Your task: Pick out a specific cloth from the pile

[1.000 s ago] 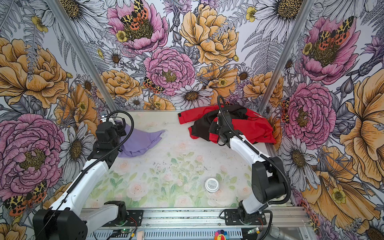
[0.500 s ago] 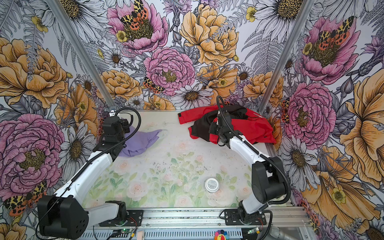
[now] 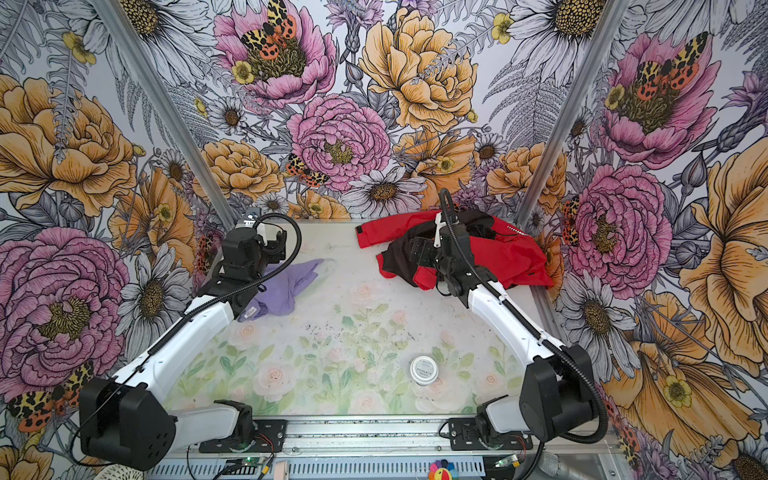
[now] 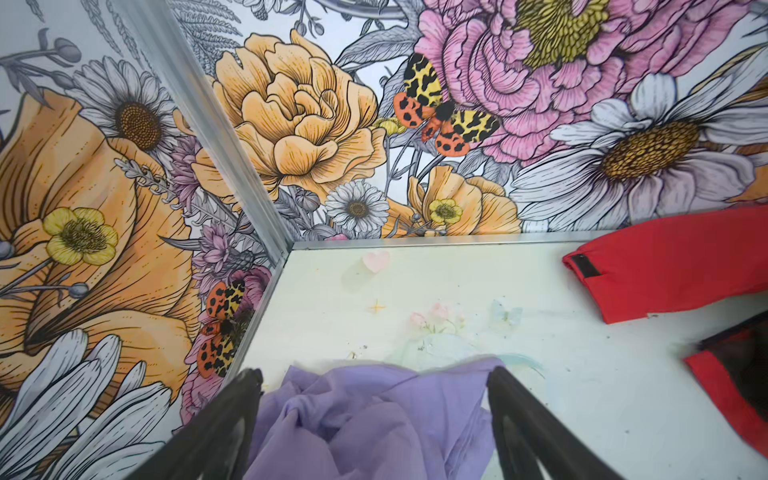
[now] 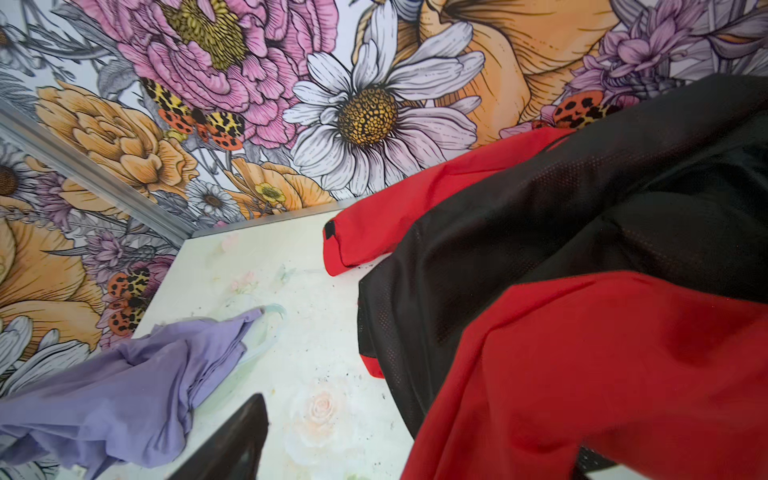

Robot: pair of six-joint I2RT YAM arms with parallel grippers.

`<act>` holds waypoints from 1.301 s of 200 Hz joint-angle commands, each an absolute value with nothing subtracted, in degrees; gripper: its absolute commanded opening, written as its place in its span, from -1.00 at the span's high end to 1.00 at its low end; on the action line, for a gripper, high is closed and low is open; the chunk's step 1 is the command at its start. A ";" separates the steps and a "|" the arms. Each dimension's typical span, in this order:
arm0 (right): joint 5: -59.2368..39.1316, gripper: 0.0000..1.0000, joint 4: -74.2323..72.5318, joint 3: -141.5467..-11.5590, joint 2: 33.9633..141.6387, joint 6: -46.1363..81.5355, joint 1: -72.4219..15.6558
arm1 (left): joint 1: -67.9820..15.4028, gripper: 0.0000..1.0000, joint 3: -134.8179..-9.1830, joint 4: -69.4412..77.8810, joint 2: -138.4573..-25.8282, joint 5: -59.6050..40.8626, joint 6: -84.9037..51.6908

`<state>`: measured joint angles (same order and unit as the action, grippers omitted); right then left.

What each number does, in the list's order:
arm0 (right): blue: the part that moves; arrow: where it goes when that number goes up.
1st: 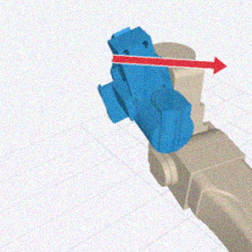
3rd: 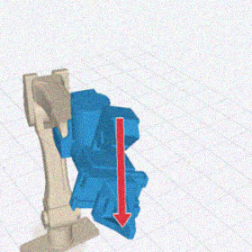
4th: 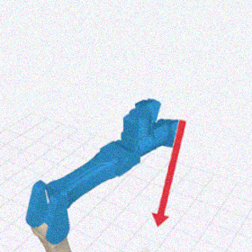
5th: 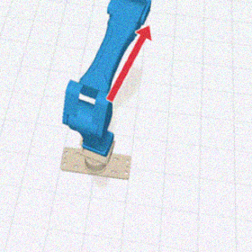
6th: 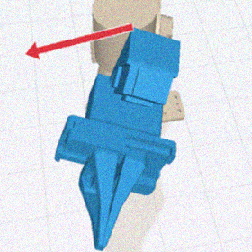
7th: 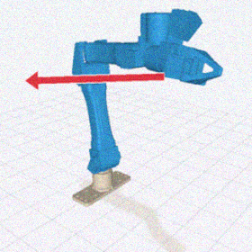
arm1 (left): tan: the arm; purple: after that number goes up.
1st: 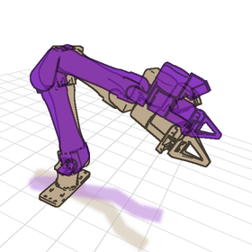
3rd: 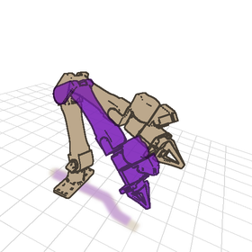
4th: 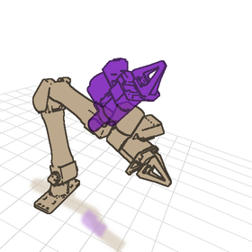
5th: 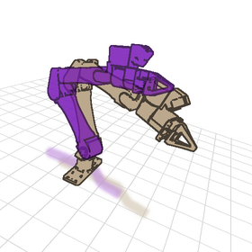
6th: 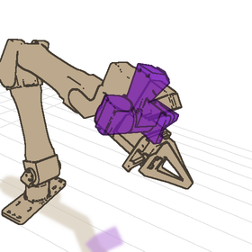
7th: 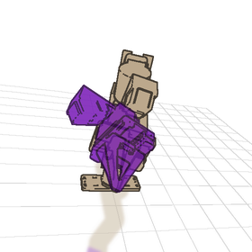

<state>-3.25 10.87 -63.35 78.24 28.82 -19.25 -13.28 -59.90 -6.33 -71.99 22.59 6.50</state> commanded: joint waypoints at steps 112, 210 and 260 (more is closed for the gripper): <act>3.37 -0.82 15.88 -60.40 66.09 14.65 -21.95 | -13.18 -0.97 -52.14 -4.01 -59.33 29.31 -2.16; 4.96 -0.97 -4.93 -35.90 63.22 17.05 -1.45 | -9.87 -0.97 -20.81 30.40 -55.86 30.97 3.68; 8.73 -0.95 -27.65 -23.61 70.20 12.02 1.68 | -4.57 -0.97 -15.62 42.82 -66.35 22.37 0.48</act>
